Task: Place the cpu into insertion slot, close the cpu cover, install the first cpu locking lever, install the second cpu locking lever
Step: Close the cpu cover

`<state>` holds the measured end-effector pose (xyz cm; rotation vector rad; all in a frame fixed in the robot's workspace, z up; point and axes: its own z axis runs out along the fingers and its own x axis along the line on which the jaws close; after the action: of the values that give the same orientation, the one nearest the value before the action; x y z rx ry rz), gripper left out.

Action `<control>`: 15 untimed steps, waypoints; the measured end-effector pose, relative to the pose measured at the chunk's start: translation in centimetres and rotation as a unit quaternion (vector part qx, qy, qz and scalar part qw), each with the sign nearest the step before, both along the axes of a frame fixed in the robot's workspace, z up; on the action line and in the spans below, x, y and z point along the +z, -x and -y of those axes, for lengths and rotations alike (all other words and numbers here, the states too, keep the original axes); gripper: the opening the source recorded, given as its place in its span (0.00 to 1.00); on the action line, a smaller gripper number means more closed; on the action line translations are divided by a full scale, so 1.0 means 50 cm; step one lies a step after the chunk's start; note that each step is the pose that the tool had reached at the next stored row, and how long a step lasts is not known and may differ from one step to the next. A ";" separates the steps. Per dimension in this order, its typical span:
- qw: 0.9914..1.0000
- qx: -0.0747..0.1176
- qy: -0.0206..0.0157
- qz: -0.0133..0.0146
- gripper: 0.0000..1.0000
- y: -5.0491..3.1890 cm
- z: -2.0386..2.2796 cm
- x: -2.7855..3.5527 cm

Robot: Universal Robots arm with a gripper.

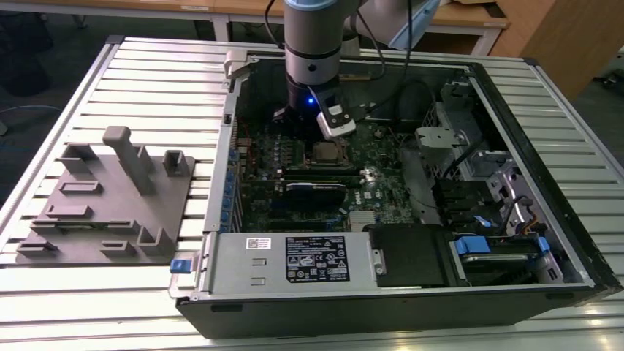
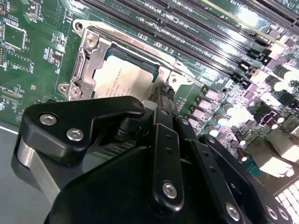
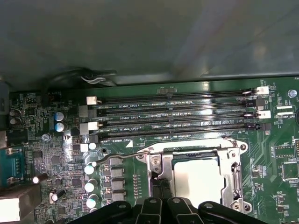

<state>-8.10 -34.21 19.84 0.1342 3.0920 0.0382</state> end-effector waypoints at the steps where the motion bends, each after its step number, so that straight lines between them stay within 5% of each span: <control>1: 1.000 0.000 0.000 0.000 0.10 0.000 0.0001 0.000; 15: 1.000 0.000 -0.001 0.000 0.10 0.000 -0.0004 0.003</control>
<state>-8.09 -34.19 19.99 0.1343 3.0915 0.0398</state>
